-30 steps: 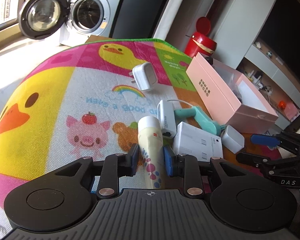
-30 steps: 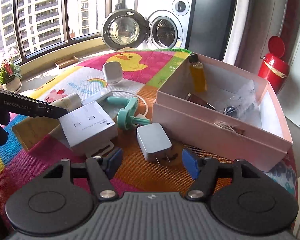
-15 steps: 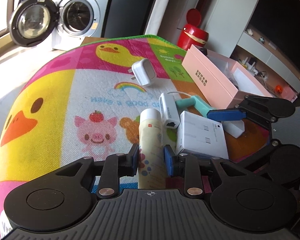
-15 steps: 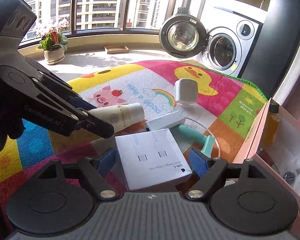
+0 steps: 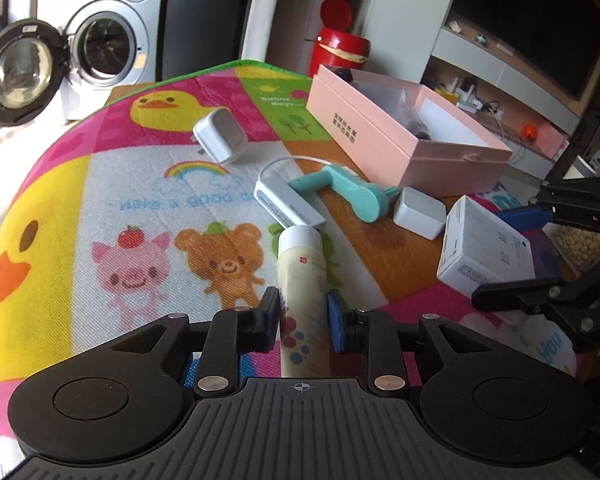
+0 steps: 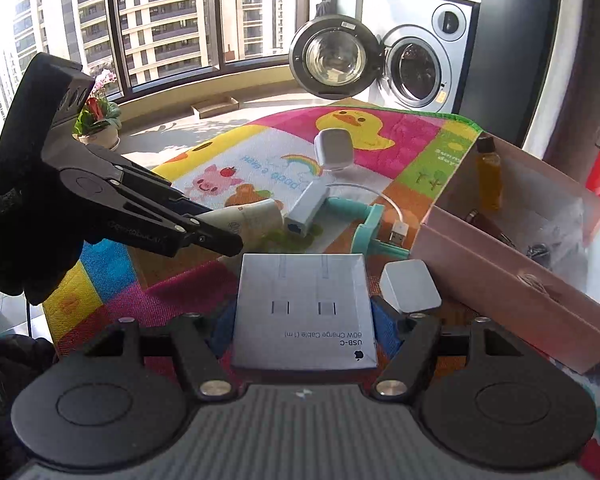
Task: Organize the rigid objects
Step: 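Place the lotion tube and the USB-C box into the pink box with both grippers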
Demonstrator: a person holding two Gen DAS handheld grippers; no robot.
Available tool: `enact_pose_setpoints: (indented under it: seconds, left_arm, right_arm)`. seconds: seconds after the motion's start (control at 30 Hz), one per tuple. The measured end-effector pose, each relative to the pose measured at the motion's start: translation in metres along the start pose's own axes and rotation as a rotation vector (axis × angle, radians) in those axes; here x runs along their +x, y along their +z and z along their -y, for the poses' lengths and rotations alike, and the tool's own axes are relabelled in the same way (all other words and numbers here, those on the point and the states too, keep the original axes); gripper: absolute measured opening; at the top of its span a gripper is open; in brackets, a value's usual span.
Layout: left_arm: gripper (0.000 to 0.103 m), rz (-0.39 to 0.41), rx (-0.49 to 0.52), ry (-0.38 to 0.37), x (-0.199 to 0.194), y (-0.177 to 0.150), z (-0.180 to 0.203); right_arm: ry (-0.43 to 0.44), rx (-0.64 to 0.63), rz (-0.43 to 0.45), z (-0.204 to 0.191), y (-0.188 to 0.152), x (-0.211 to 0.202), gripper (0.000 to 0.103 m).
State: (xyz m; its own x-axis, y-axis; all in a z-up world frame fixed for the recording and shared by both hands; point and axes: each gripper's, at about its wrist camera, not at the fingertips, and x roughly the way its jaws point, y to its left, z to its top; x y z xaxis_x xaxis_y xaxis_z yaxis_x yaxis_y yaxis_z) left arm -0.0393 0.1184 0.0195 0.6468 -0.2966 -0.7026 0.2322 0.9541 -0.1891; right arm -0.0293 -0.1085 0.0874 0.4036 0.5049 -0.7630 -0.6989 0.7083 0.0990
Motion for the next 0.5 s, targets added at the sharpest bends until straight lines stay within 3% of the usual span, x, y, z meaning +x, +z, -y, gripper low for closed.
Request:
enact_pose_setpoints:
  seconds: [0.1, 0.23, 0.33, 0.5]
  left_arm:
    - [0.029, -0.024, 0.114, -0.047, -0.008, -0.004, 0.031]
    - [0.028, 0.022, 0.178, -0.152, -0.024, 0.01, 0.068]
    - [0.028, 0.112, 0.211, -0.194, -0.035, 0.039, 0.089]
    - [0.028, 0.319, 0.229, -0.178, -0.039, 0.107, 0.111]
  right_arm:
    - [-0.096, 0.047, 0.03, 0.016, -0.017, -0.031, 0.069]
    - [-0.204, 0.123, 0.079, 0.038, -0.033, -0.071, 0.069]
    - [-0.287, 0.137, 0.149, 0.049, -0.035, -0.101, 0.069]
    - [-0.378, 0.167, 0.265, 0.07, -0.023, -0.13, 0.069]
